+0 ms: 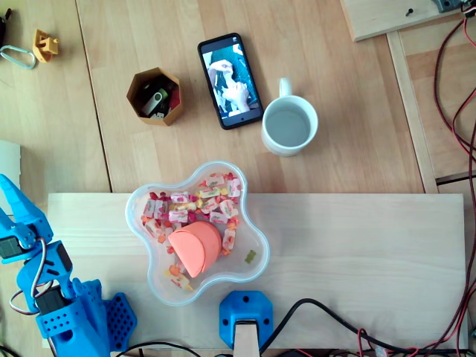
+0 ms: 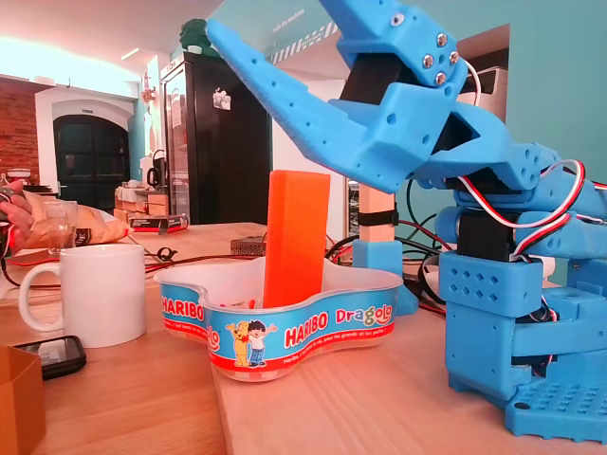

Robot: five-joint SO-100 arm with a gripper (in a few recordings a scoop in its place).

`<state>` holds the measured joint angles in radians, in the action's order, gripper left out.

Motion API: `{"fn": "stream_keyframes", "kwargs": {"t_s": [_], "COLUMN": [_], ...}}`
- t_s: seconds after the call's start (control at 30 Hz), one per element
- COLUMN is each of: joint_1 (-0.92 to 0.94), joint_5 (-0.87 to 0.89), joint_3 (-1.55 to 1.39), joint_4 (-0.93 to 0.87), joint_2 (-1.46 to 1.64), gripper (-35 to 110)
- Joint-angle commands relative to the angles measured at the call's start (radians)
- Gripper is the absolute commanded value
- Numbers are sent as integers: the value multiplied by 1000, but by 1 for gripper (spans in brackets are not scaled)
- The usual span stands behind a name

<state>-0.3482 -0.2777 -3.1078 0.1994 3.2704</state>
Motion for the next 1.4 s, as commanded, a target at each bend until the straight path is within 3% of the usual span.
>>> {"fn": "stream_keyframes", "kwargs": {"t_s": [0.0, 0.67, 0.9, 1.07, 1.37], "joint_1": [-18, -17, -12, 94, 215], "joint_5": [6, 11, 213, 362, 497], "joint_3": [-37, 28, 216, 413, 882], "joint_4": [14, 20, -26, -268, -1028], "joint_2": [48, -14, -186, -284, -397], "gripper": [21, 21, 21, 21, 21]}}
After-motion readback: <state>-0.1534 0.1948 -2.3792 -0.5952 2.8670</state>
